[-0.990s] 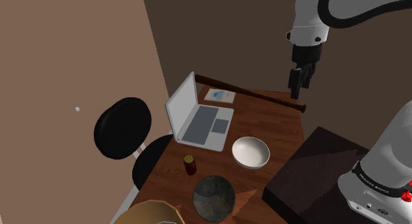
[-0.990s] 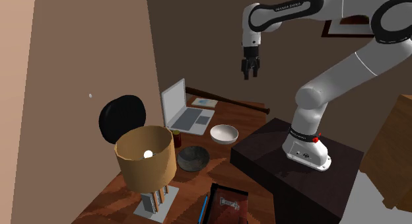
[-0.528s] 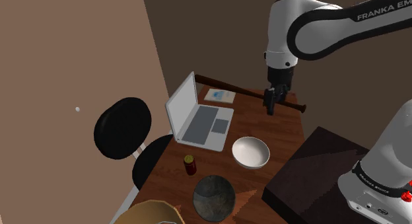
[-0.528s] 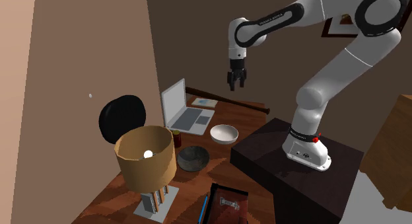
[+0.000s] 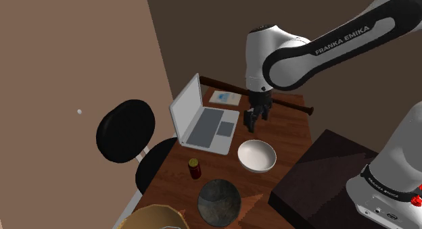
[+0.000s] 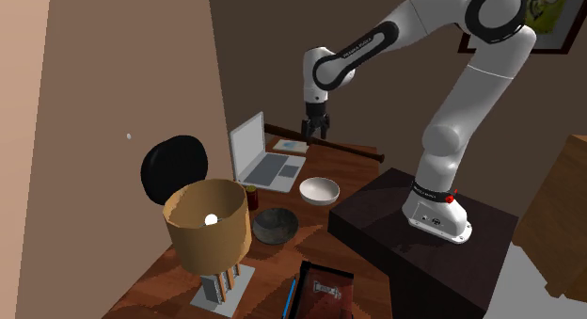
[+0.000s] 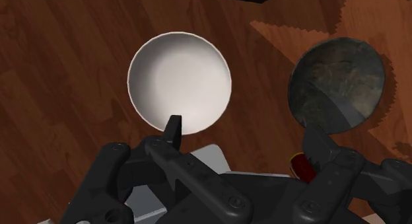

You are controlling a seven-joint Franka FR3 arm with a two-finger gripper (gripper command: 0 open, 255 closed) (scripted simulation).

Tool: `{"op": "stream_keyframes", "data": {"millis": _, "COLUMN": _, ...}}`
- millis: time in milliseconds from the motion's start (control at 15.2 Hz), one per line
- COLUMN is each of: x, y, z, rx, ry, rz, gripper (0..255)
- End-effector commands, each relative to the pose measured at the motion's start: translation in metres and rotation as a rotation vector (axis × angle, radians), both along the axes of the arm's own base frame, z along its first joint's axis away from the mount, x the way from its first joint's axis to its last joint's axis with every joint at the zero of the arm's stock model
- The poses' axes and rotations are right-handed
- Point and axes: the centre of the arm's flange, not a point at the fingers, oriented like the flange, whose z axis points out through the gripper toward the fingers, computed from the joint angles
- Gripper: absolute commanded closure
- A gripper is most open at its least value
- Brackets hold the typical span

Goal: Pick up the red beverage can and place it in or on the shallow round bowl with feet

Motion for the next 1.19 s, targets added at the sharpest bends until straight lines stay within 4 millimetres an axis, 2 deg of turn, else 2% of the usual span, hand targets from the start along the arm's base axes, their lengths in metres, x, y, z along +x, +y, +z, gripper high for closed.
{"op": "stream_keyframes", "data": {"millis": 0, "x": 0.013, "y": 0.019, "z": -0.015, "rx": 0.001, "ry": -0.01, "rz": 0.001, "gripper": 0}}
{"op": "stream_keyframes", "data": {"millis": 1122, "x": 0.116, "y": 0.163, "z": -0.146, "rx": -0.01, "ry": -0.073, "rz": 0.014, "gripper": 0}}
